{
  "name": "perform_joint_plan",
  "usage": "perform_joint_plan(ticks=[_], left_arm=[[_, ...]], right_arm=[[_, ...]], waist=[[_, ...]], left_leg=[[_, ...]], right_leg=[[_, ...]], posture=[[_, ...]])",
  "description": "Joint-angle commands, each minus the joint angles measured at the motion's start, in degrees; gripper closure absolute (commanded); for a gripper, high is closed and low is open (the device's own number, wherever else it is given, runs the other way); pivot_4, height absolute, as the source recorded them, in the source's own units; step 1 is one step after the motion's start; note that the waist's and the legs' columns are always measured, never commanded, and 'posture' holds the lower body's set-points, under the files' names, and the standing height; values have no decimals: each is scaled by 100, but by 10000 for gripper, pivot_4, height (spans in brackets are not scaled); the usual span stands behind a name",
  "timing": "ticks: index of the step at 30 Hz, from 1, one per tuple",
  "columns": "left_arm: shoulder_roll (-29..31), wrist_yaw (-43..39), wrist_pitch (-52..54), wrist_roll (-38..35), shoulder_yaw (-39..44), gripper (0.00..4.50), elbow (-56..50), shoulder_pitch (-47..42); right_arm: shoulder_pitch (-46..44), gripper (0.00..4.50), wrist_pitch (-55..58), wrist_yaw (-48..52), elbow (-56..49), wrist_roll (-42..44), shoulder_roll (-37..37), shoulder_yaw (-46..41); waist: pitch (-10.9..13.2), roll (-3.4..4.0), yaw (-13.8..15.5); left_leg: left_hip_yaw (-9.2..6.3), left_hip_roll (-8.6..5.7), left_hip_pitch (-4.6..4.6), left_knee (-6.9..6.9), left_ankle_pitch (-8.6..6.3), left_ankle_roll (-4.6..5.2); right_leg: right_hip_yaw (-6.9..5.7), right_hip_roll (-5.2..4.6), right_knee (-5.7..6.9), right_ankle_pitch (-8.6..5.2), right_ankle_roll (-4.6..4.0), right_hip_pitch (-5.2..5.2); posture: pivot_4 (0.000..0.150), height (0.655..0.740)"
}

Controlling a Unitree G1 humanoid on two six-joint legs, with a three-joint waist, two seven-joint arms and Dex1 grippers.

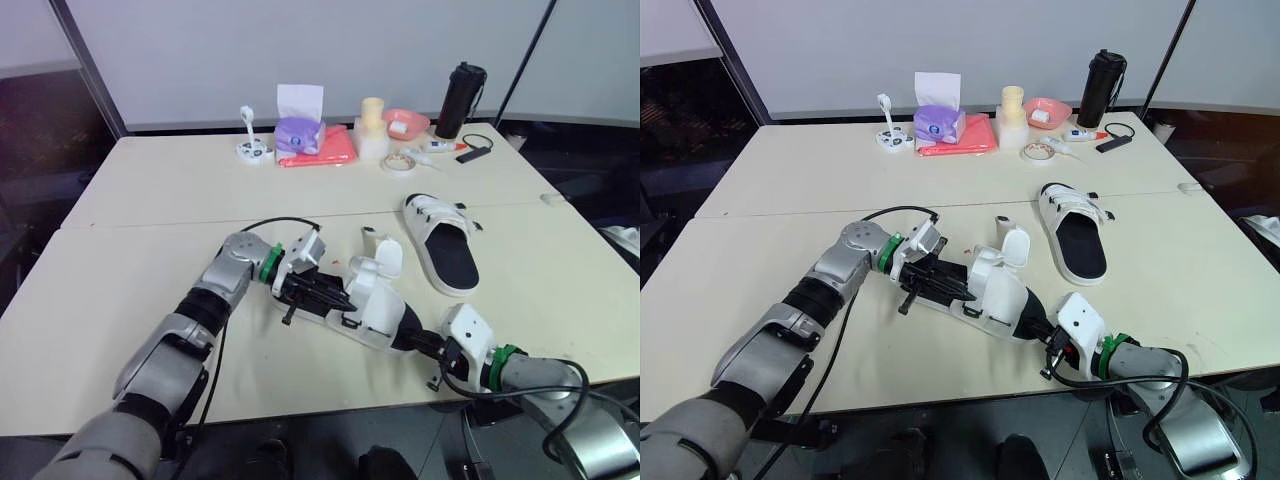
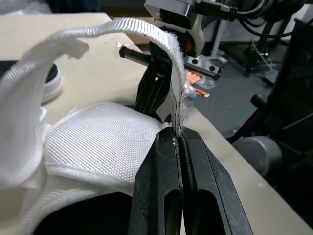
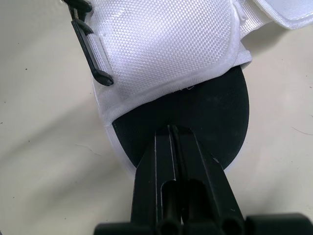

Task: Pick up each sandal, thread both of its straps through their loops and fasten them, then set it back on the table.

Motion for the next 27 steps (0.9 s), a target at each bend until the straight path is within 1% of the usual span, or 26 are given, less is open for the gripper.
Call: perform_joint_plan(ticks=[1, 6, 12, 15, 17, 20, 21, 22, 23, 27], left_arm=[[88, -19, -27, -25, -63, 44761, -177, 19], [279, -19, -12, 114, -362, 44761, -169, 146], [349, -19, -205, 303, -442, 44761, -51, 222], [336, -19, -129, 336, -305, 36600, -44, 227], [313, -19, 17, 278, -160, 26118, -86, 219], [267, 7, 294, 204, 127, 12022, -212, 221], [280, 15, 419, 179, 220, 5908, -299, 235], [295, 21, 526, 166, 296, 1702, -380, 256], [321, 37, 641, 156, 368, 410, -483, 298], [460, 37, 1028, 159, 597, 410, -891, 523]], right_arm=[[104, 45000, 111, 19, 67, -63, 6, 168], [98, 45000, 100, 11, 82, -75, 12, 179], [78, 45000, 90, 19, 96, -84, 7, 184], [67, 45000, 77, 31, 112, -95, 6, 188], [61, 45000, 70, 37, 120, -101, 5, 196], [42, 45000, 67, 41, 130, -112, 10, 218], [37, 45000, 65, 42, 132, -114, 10, 226], [31, 45000, 64, 43, 136, -116, 11, 232], [29, 45000, 62, 44, 137, -116, 12, 236], [31, 45000, 57, 39, 135, -119, 14, 250]], waist=[[0, 0, -5], [-1, 1, -10], [-2, 0, -6], [-3, 0, -7], [-3, 0, -3], [-3, 0, -5], [-3, 0, -7], [-3, 0, -11], [-3, 0, -13], [-3, 0, -20]], left_leg=[[0, 0, 0, 0, 0, 0], [0, 0, 1, 0, 0, 0], [0, 0, 8, 0, 0, 0], [0, 1, 10, 0, 0, 0], [0, 1, 11, 0, 0, 0], [0, 1, 11, 0, 0, 0], [-1, 1, 11, 0, 0, 0], [-1, 1, 11, 0, 0, 0], [-1, 1, 11, 0, 0, 0], [-2, 2, 11, 0, 0, 0]], right_leg=[[0, 0, 0, 0, 0, 0], [1, 0, 1, 0, 0, 0], [1, 1, 1, 0, 0, 7], [1, 1, 1, 0, 0, 10], [1, 1, 1, 0, 0, 11], [1, 1, 2, 0, 0, 11], [0, 1, 2, 0, 0, 11], [0, 1, 2, 0, 0, 10], [1, 1, 2, 0, 0, 10], [1, 2, 3, 0, 0, 10]], posture=[[1500, 7400], [1500, 7400], [1500, 7400], [1500, 7400], [1500, 7400], [1500, 7400], [1500, 7400], [1500, 7400], [1500, 7400], [1500, 7400]])
